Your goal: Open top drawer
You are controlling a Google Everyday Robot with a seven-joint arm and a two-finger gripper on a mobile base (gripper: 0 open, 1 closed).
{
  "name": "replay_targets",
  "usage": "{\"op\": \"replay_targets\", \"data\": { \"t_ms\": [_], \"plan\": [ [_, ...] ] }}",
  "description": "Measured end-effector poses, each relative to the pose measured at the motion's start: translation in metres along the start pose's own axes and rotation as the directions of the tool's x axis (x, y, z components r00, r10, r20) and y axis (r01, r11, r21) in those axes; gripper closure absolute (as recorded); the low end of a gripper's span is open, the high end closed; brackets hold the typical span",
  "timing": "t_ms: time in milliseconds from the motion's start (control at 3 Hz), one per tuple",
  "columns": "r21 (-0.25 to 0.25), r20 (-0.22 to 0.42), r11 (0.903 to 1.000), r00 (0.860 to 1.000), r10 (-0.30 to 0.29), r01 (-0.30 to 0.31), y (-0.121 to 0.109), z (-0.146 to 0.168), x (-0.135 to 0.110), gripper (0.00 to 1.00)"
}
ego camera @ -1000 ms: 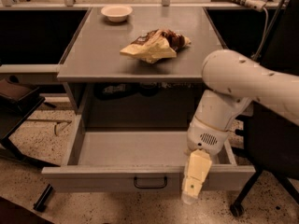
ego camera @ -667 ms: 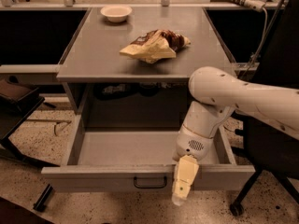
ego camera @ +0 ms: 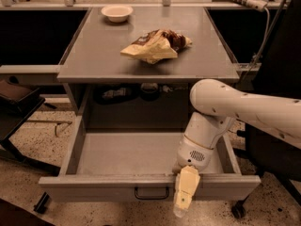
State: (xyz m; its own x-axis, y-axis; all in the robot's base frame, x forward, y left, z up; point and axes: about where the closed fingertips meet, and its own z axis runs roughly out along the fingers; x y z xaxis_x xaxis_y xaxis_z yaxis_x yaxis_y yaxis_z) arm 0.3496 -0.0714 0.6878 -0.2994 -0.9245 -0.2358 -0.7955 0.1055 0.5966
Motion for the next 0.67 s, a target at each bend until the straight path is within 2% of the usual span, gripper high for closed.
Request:
{"op": "replay_targets", "data": {
  "t_ms": [333,667],
  "plan": [
    [-0.019,-0.013,0.9988,0.999,0.045,-0.045,0.0302,0.0002,0.0141,0.00],
    [-0.019,-0.013,0.9988,0.999,0.045,-0.045,0.0300,0.0002,0.0138,0.00]
  ]
}}
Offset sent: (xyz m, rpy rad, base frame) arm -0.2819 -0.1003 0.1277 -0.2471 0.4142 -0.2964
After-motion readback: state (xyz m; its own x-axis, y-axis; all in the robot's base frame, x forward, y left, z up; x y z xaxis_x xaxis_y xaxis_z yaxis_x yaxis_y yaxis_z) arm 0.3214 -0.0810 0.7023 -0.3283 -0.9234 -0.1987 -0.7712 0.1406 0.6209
